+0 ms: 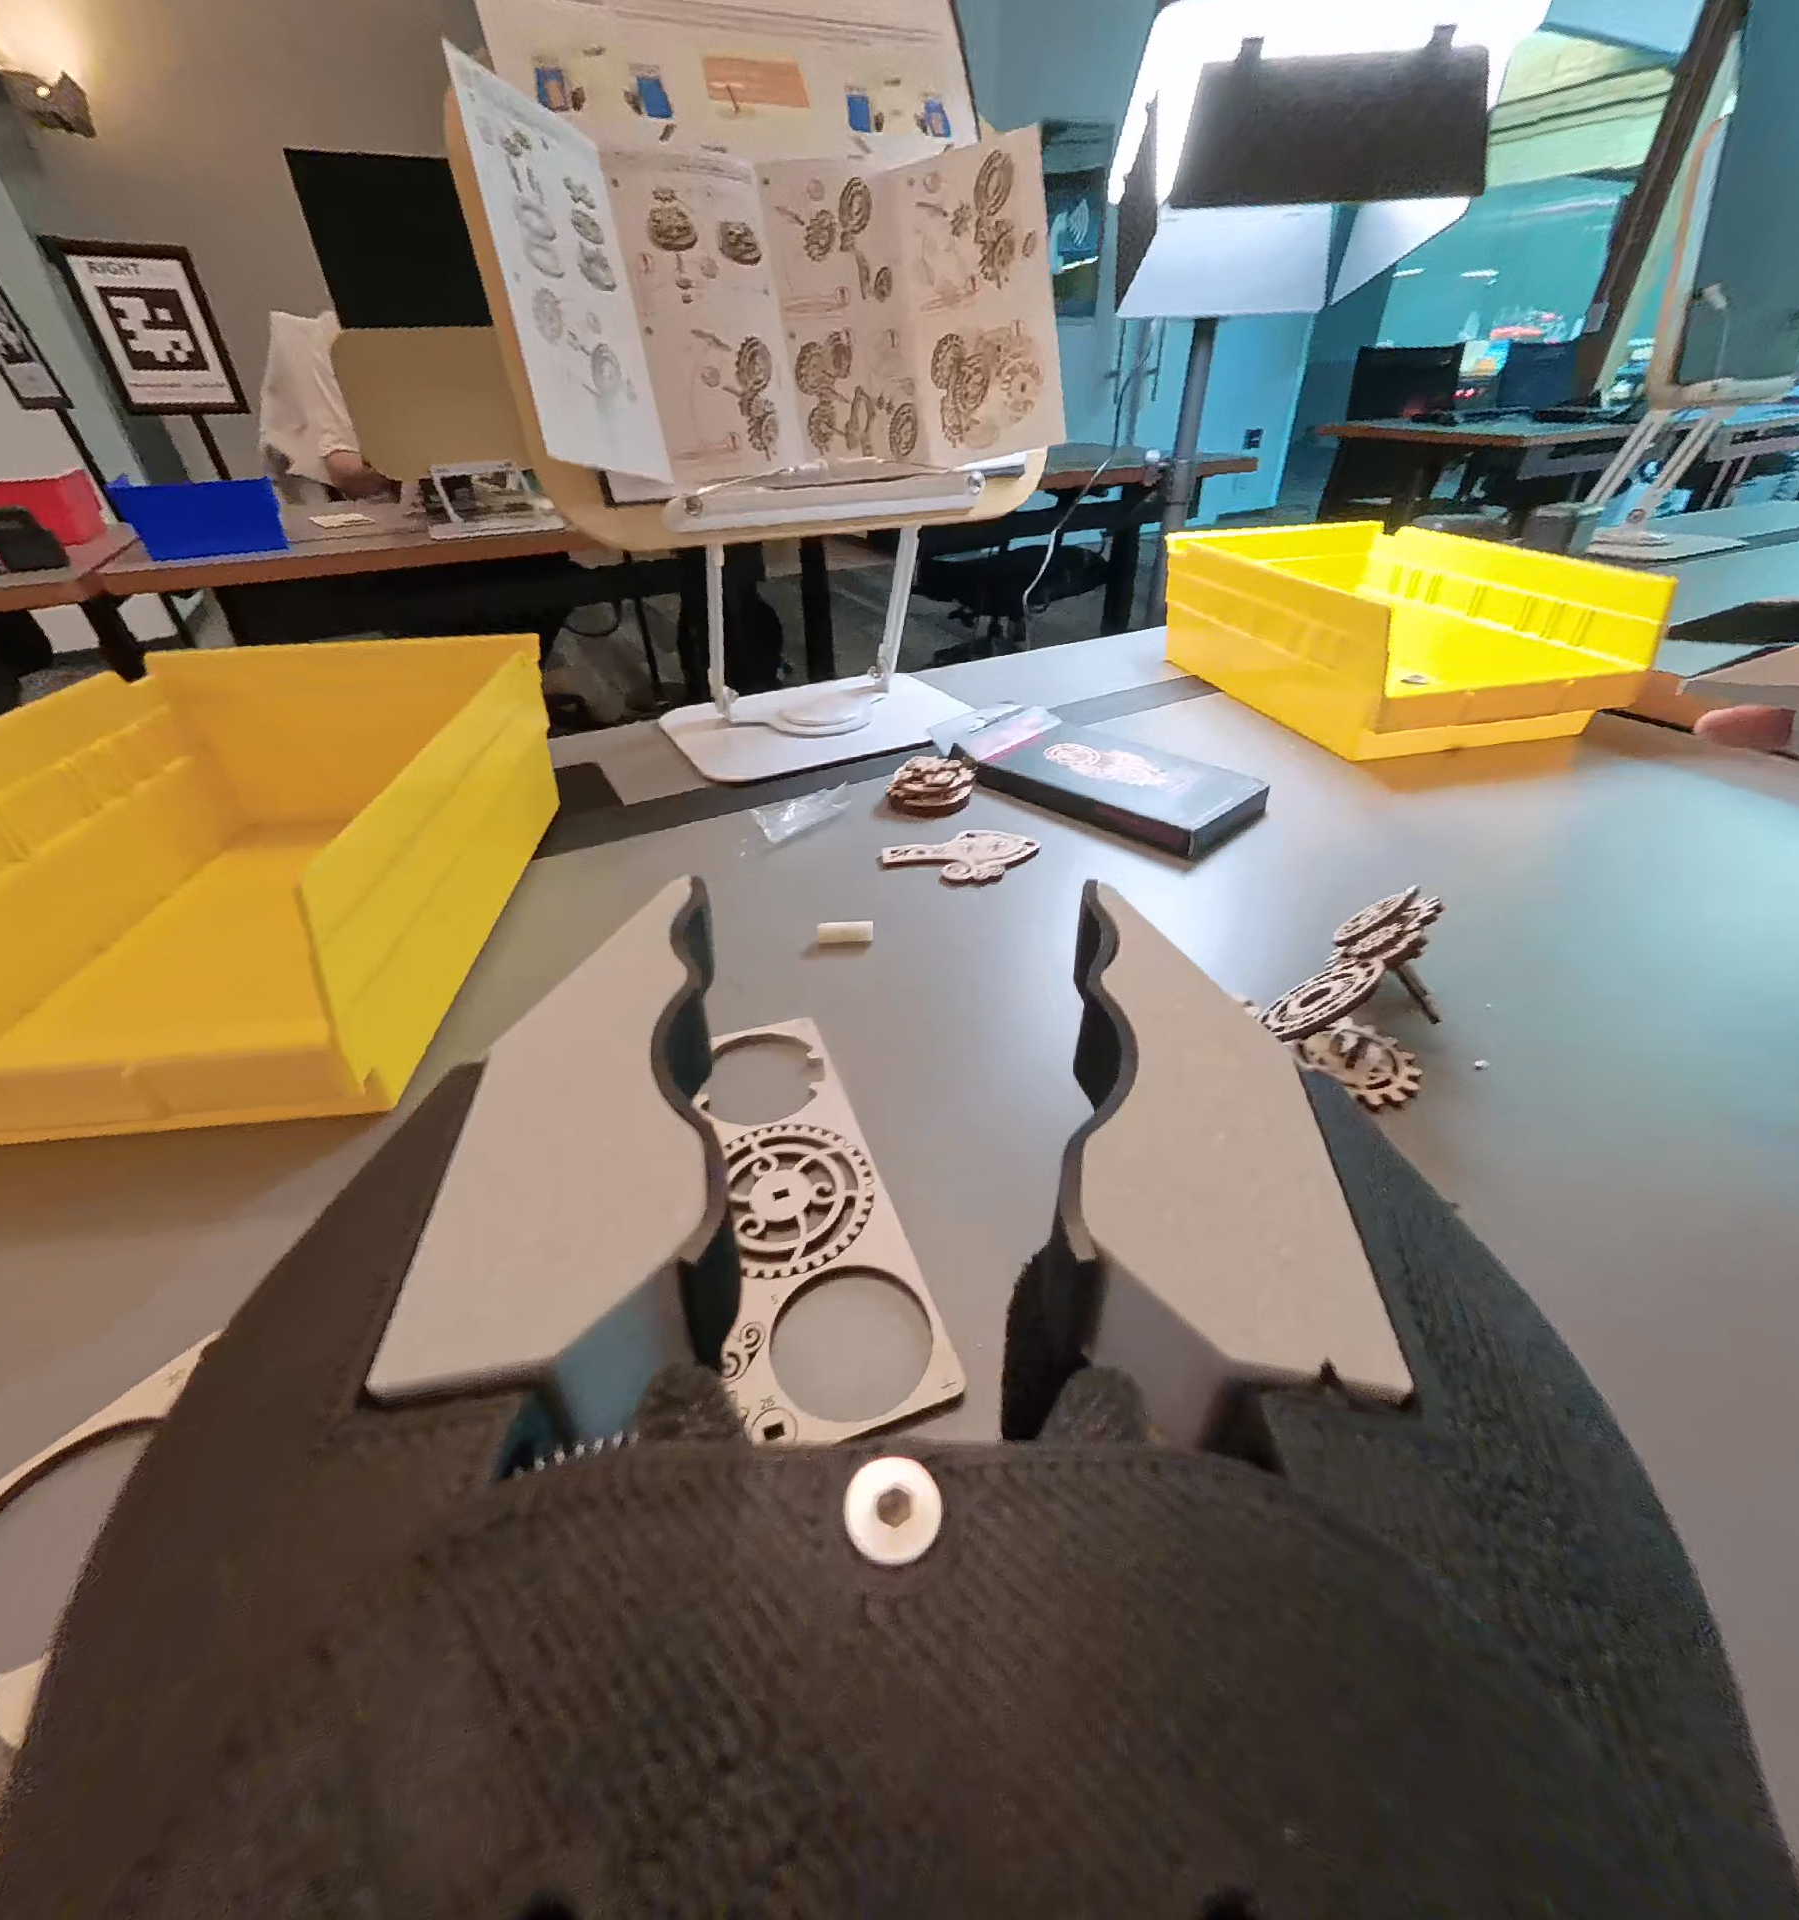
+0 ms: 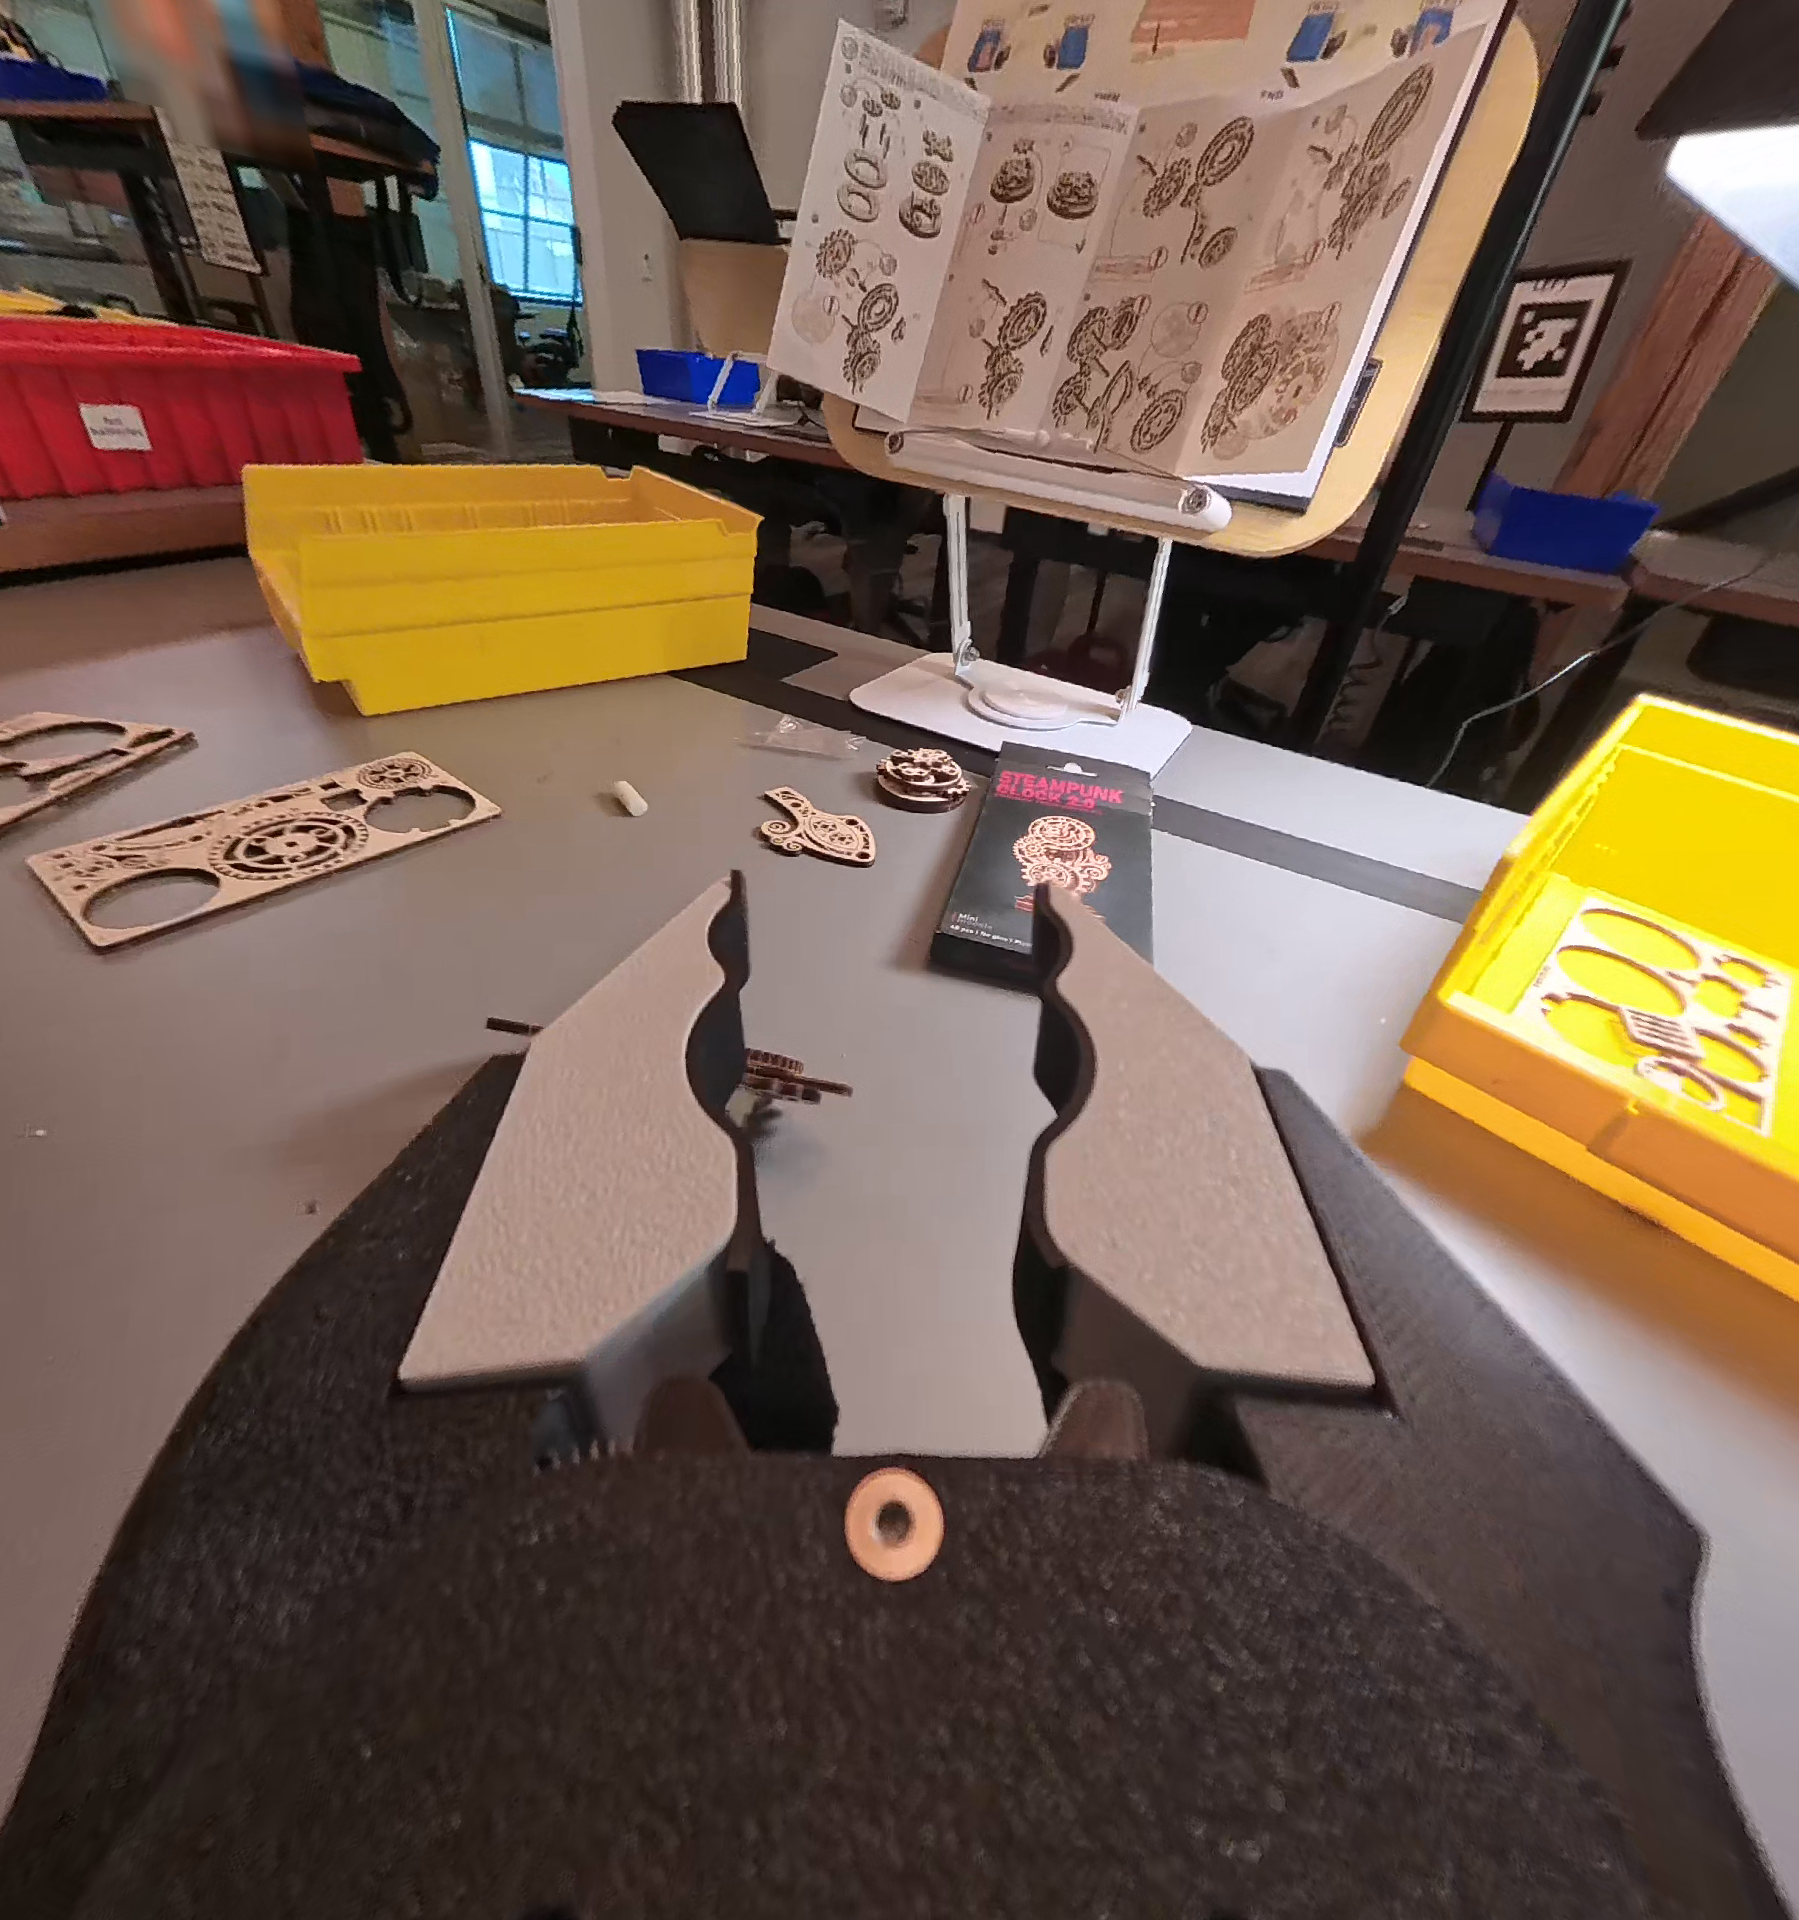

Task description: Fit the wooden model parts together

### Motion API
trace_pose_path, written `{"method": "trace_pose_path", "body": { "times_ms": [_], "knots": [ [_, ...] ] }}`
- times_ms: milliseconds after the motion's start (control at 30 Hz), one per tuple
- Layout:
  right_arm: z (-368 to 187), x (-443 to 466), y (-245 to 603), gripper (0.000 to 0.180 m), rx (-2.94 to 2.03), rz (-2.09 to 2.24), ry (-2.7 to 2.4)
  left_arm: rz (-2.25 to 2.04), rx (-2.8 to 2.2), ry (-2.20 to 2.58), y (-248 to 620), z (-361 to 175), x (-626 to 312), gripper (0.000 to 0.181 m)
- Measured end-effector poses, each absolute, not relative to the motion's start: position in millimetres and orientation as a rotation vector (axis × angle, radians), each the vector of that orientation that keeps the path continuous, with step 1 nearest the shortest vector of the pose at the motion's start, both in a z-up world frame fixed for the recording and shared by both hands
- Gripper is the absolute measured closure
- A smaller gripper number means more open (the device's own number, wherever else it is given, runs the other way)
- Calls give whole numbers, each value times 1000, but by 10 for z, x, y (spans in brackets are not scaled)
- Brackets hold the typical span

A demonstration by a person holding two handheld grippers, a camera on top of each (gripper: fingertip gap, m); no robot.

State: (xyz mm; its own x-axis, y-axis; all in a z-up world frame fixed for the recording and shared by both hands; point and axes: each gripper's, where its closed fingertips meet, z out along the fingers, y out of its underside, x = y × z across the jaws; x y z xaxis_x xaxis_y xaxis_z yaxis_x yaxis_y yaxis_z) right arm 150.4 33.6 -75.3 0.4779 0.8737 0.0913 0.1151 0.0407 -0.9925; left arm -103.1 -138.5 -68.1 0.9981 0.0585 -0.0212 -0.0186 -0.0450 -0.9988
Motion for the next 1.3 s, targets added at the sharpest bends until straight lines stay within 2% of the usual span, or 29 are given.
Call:
{"method": "trace_pose_path", "body": {
  "times_ms": [233, 567, 733, 900, 1300],
  "knots": [
    [-730, 1698, 303, 130, -1429, 681, -932, 44, -1567, -18, -1600, -415, -855, 109],
    [-563, 1727, -121, 129, -1391, 646, -931, 137, -1624, 29, -1835, -676, -264, 100],
    [-437, 1789, -329, 128, -1355, 558, -918, 88, -1635, 65, -1818, -601, -117, 101],
    [-557, 1970, -403, 128, -1429, 493, -851, 59, -1648, 139, -1678, -435, -62, 101],
    [-692, 2165, -446, 130, -1484, 334, -785, -24, -1673, 269, -1439, -602, 284, 102]
  ]
}}
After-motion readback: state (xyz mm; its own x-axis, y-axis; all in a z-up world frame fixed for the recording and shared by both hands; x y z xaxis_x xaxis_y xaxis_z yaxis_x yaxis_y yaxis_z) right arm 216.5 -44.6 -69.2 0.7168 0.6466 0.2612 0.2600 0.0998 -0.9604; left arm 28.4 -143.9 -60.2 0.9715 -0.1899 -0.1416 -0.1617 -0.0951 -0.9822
